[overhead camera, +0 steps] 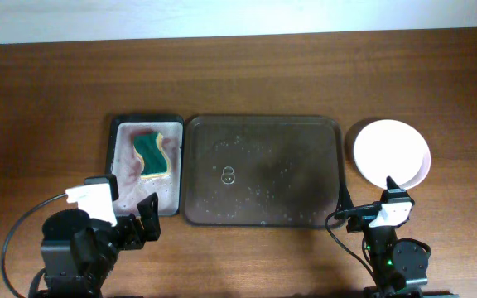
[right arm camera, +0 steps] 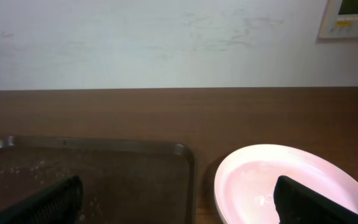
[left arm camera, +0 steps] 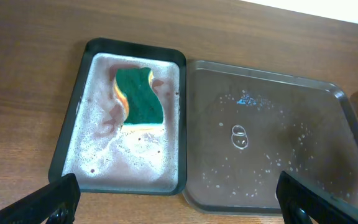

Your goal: Clean dirty plates on tray and stack at the side

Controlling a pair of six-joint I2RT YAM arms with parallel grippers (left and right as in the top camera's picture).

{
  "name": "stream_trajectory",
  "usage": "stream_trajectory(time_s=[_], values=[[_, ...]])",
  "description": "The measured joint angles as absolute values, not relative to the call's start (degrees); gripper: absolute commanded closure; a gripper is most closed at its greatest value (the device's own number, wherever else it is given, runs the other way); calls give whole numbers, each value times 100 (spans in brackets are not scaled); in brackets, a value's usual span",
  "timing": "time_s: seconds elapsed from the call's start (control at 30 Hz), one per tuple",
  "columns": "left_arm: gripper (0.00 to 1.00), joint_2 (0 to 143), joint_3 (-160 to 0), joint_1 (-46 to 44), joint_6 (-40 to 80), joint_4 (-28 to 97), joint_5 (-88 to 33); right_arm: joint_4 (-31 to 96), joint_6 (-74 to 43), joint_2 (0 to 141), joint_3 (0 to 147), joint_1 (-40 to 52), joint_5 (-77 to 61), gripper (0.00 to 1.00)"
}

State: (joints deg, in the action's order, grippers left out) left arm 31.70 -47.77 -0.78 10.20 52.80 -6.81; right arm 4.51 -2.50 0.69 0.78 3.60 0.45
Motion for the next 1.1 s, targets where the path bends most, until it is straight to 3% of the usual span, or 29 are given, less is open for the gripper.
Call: stream_trajectory(time_s=[0.17, 0.37, 0.5, 0.57, 0.67, 1.1], values=[[1, 2403, -3857, -78, 1004, 4331, -427, 449, -248, 67, 78, 360, 45, 1], [0, 495, -1125, -78, 1004, 1452, -410, 449, -237, 64, 78, 360, 45, 1], [1, 84, -174, -78, 729, -419, -458, 451, -235, 62, 78, 360, 45, 1], [1, 82, -121, -78, 231, -486, -587, 451, -235, 62, 78, 360, 45, 1], [1, 64, -78, -78, -202, 375, -757, 451, -231, 62, 78, 360, 45, 1], [1, 62, -71, -78, -368, 368, -819, 451, -233, 62, 78, 360, 45, 1]])
